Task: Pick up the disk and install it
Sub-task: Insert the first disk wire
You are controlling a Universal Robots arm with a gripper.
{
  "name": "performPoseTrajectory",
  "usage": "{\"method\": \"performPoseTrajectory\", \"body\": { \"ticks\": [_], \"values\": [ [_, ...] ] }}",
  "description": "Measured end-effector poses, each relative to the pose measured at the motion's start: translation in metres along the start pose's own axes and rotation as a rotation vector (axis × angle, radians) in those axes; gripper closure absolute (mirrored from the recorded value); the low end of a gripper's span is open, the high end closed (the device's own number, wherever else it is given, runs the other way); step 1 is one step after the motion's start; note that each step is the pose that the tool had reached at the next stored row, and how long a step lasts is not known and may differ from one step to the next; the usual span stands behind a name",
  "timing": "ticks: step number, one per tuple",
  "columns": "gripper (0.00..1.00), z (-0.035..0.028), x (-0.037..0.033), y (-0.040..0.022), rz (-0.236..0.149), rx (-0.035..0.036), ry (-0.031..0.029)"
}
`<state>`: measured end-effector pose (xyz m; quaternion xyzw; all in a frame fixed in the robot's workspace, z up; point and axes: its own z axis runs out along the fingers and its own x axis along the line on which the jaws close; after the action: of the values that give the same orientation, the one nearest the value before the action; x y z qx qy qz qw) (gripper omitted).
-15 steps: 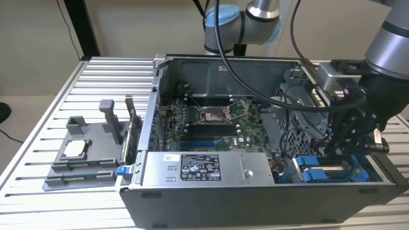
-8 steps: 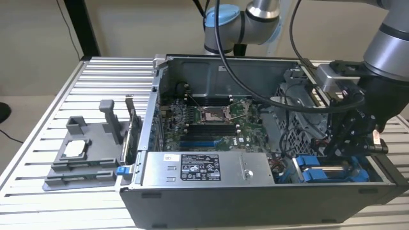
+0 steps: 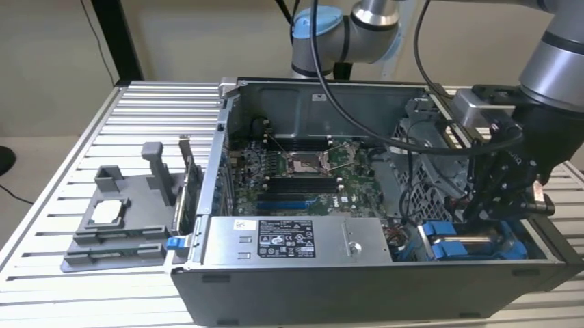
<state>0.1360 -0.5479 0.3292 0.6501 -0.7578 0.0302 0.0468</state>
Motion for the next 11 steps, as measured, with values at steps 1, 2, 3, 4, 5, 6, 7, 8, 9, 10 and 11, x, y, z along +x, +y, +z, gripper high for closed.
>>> {"method": "performPoseTrajectory", "body": {
  "ticks": [1, 2, 3, 4, 5, 6, 7, 8, 9, 10, 11],
  "values": [
    [1.00, 0.0002, -0.0011, -0.0007, 0.000, -0.0010, 0.0025],
    [1.00, 0.0006, -0.0017, -0.0013, -0.001, -0.0031, 0.0057],
    [1.00, 0.0011, -0.0022, -0.0018, -0.001, -0.0062, 0.0092],
    [1.00, 0.0017, -0.0027, -0.0023, -0.001, -0.0093, 0.0127],
    [1.00, 0.0024, -0.0030, -0.0028, -0.001, -0.0115, 0.0158],
    [1.00, 0.0029, -0.0032, -0.0031, -0.001, -0.0127, 0.0188],
    [1.00, 0.0038, -0.0034, -0.0031, -0.001, -0.0133, 0.0210],
    [1.00, 0.0043, -0.0035, -0.0031, -0.001, -0.0134, 0.0215],
    [1.00, 0.0045, -0.0035, -0.0031, -0.001, -0.0135, 0.0214],
    [1.00, 0.0047, -0.0035, -0.0032, -0.001, -0.0137, 0.0211],
    [1.00, 0.0049, -0.0036, -0.0032, -0.001, -0.0139, 0.0206]
  ]
}}
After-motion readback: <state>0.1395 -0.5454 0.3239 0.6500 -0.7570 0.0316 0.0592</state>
